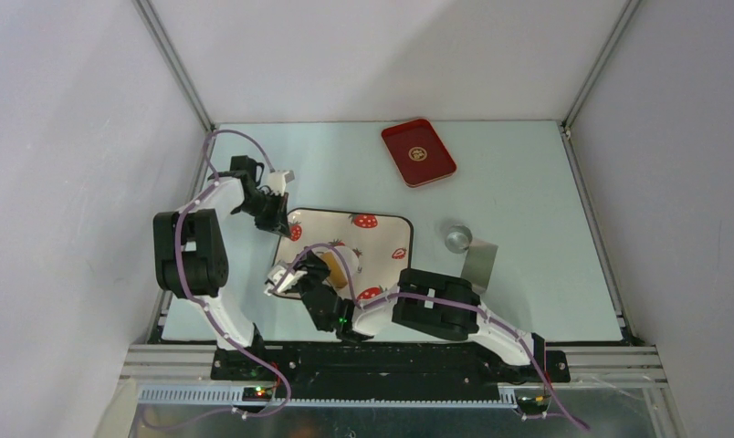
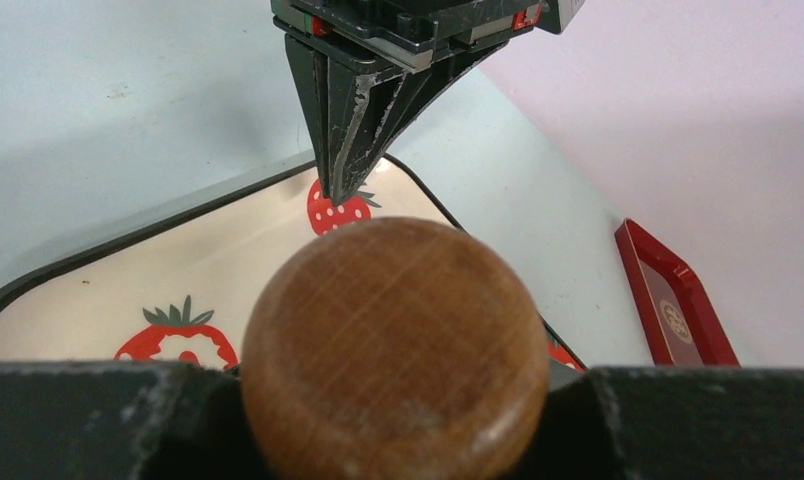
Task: Roll out the dumpling wrappers from the dough
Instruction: Flatten out the dough on the work surface.
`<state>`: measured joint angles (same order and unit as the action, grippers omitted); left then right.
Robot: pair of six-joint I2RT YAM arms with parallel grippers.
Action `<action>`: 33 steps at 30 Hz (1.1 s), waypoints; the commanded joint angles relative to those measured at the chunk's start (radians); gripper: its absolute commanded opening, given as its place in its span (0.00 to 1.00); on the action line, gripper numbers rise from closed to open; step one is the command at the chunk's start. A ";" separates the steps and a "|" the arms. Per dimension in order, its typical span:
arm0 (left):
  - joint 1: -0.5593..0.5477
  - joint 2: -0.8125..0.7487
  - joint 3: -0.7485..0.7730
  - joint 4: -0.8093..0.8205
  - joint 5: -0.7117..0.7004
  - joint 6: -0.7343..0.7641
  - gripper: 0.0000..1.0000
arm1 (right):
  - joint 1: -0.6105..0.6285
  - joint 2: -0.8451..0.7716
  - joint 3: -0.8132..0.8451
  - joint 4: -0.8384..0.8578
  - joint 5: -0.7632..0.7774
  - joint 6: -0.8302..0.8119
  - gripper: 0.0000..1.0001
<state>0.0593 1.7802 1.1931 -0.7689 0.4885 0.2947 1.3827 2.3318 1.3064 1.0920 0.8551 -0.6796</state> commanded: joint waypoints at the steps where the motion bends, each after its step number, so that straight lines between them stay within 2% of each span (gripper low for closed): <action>1: 0.001 -0.017 0.007 0.011 0.002 -0.012 0.00 | -0.016 0.018 -0.013 0.017 -0.006 0.063 0.00; 33: 0.002 -0.029 0.006 0.011 0.004 -0.015 0.00 | -0.086 -0.003 -0.076 -0.040 -0.010 0.164 0.00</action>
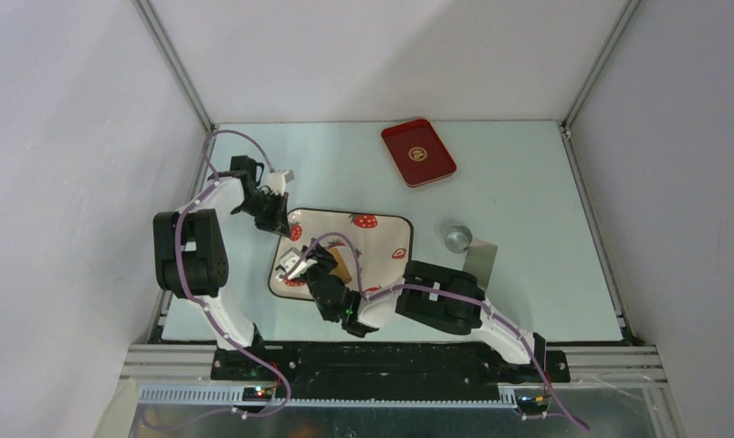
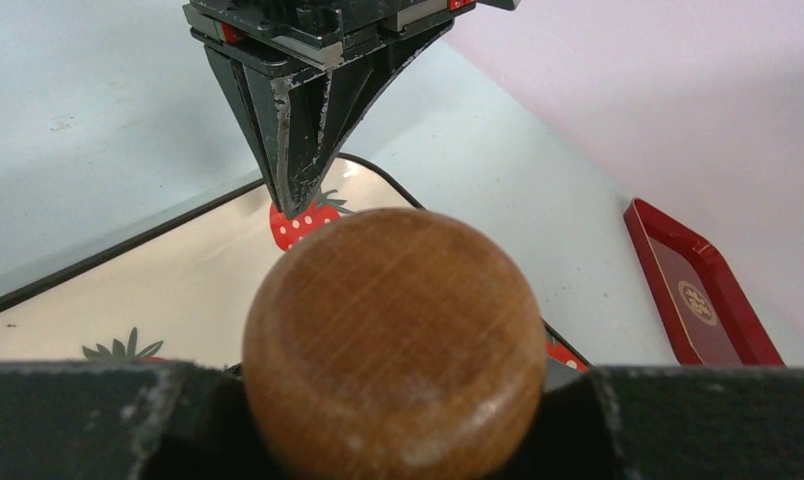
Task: Roll out the dumpling wrappers from the dough
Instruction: Flatten out the dough on the work surface.
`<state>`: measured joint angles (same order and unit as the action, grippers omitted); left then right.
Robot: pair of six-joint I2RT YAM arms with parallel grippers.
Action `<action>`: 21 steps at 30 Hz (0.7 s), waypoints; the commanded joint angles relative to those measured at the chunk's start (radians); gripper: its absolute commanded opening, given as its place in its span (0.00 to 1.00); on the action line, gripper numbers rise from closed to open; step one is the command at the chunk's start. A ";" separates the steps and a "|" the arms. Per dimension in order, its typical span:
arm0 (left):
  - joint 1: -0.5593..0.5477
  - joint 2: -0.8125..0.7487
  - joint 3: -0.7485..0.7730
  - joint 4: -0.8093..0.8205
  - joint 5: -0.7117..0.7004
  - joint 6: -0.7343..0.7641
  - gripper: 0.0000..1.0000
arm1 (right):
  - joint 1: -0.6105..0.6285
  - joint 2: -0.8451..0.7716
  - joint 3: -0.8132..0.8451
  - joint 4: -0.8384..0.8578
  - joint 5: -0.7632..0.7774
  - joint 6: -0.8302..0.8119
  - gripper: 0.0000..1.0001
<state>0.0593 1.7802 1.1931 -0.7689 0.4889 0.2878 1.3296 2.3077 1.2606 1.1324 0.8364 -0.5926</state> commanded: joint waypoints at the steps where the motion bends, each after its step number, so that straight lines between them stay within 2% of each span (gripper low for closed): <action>1: 0.001 -0.029 0.004 0.011 0.004 -0.009 0.00 | -0.034 0.022 -0.030 -0.081 0.009 0.078 0.00; 21: 0.003 -0.037 0.006 0.011 0.008 -0.008 0.00 | -0.066 0.030 -0.040 -0.105 0.007 0.115 0.00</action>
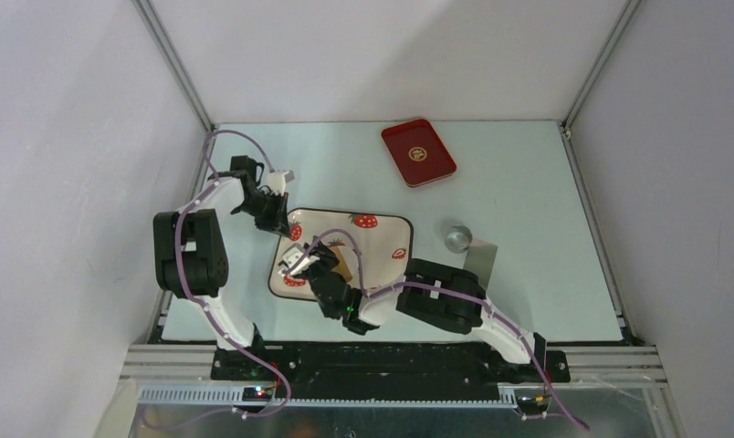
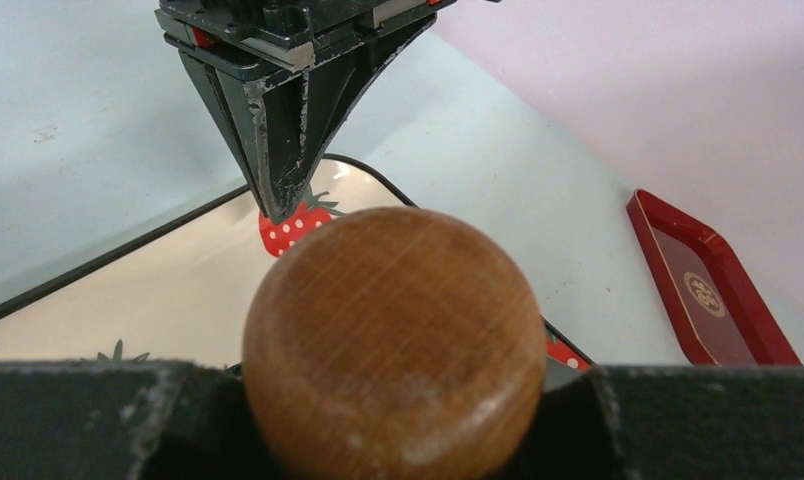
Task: Roll out the dumpling wrappers from the dough
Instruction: Flatten out the dough on the work surface.
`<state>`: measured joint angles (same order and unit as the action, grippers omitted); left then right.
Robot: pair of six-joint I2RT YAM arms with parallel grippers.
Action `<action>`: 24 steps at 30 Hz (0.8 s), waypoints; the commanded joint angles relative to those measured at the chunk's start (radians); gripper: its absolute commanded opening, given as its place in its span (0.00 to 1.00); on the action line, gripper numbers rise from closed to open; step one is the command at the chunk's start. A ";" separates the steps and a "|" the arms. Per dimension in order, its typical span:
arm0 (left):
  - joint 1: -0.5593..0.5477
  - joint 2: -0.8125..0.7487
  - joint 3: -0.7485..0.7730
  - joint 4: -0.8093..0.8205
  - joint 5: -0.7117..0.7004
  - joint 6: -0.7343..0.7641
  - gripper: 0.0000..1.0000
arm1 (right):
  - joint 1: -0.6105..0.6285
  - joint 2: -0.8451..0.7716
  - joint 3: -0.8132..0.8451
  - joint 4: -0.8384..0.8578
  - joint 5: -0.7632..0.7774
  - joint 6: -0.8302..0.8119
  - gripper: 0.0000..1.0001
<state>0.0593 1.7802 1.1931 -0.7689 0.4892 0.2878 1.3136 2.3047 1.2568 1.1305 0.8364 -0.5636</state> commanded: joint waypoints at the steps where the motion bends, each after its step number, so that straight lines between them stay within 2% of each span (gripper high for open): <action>1: 0.003 -0.037 0.006 0.010 0.008 -0.007 0.00 | -0.051 0.032 -0.036 -0.107 0.008 0.091 0.00; 24: 0.004 -0.029 0.010 0.010 -0.002 -0.013 0.00 | -0.089 0.005 -0.095 -0.083 0.044 0.127 0.00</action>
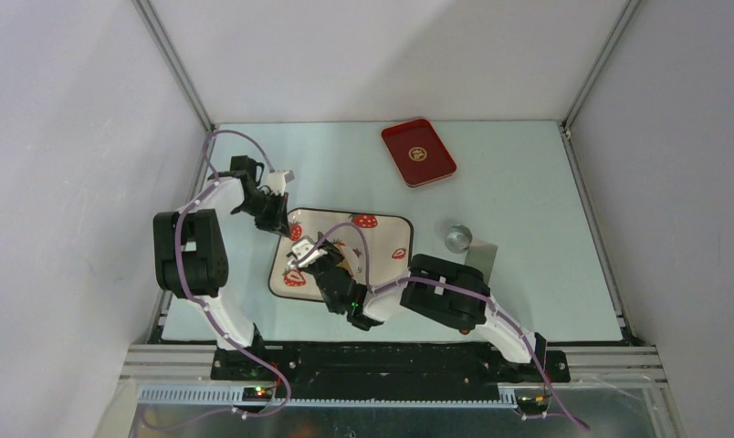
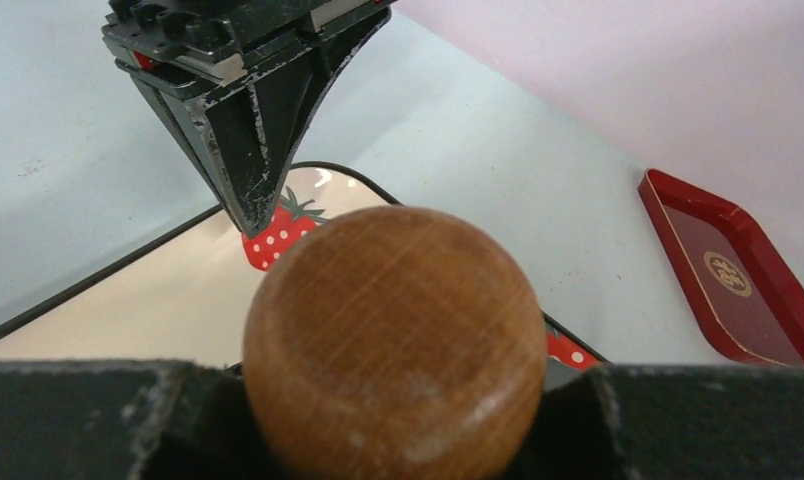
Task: Roll out the dumpling wrappers from the dough
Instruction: Flatten out the dough on the work surface.
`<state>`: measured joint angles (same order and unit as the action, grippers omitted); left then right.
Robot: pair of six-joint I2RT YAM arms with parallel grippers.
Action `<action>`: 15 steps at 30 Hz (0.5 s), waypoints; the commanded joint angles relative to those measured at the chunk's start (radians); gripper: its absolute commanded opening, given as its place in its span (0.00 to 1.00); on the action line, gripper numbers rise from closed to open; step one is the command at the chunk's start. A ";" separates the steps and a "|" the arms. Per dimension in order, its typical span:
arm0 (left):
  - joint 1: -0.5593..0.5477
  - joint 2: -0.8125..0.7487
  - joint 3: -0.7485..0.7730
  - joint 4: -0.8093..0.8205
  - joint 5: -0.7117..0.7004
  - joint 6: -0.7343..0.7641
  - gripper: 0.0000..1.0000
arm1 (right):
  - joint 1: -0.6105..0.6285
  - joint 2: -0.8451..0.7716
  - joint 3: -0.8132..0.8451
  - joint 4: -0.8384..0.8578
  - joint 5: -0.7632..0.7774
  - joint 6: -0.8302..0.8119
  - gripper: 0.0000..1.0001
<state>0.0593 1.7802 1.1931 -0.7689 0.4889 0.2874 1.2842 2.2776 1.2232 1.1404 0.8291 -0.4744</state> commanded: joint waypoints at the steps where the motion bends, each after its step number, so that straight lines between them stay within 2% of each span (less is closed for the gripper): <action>1: 0.004 -0.029 0.010 0.011 -0.002 -0.012 0.00 | -0.059 0.030 -0.062 -0.089 0.056 0.037 0.00; 15: 0.004 -0.032 0.010 0.011 -0.007 -0.016 0.00 | -0.071 0.009 -0.089 -0.097 0.054 0.044 0.00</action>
<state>0.0593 1.7802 1.1931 -0.7689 0.4812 0.2871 1.2400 2.2539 1.1744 1.1633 0.8490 -0.4744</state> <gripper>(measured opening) 0.002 0.358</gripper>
